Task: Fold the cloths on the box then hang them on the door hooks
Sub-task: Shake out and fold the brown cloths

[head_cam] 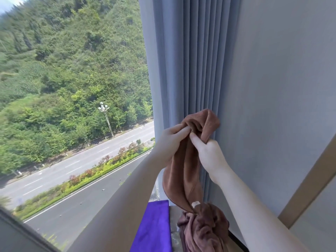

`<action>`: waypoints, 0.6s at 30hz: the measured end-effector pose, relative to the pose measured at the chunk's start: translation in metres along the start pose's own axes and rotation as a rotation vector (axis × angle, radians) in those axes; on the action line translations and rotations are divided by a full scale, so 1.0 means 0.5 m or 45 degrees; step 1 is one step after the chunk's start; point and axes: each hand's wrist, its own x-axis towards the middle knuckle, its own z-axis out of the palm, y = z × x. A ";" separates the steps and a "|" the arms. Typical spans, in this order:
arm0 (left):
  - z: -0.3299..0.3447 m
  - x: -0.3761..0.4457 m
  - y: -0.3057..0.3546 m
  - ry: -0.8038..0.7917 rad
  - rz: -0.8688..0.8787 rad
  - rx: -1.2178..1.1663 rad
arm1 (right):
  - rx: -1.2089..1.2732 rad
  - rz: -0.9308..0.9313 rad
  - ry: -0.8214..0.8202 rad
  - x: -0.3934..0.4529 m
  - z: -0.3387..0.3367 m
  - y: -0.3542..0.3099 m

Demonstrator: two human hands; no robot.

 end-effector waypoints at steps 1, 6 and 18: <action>-0.010 0.000 -0.001 -0.084 -0.041 -0.062 | 0.014 0.027 0.042 0.007 -0.004 0.004; -0.041 0.001 -0.028 -0.248 -0.162 0.032 | 0.328 0.220 0.038 0.019 -0.011 -0.006; -0.132 -0.046 -0.273 -0.433 -1.035 0.263 | 0.633 0.282 -0.020 0.027 -0.025 -0.059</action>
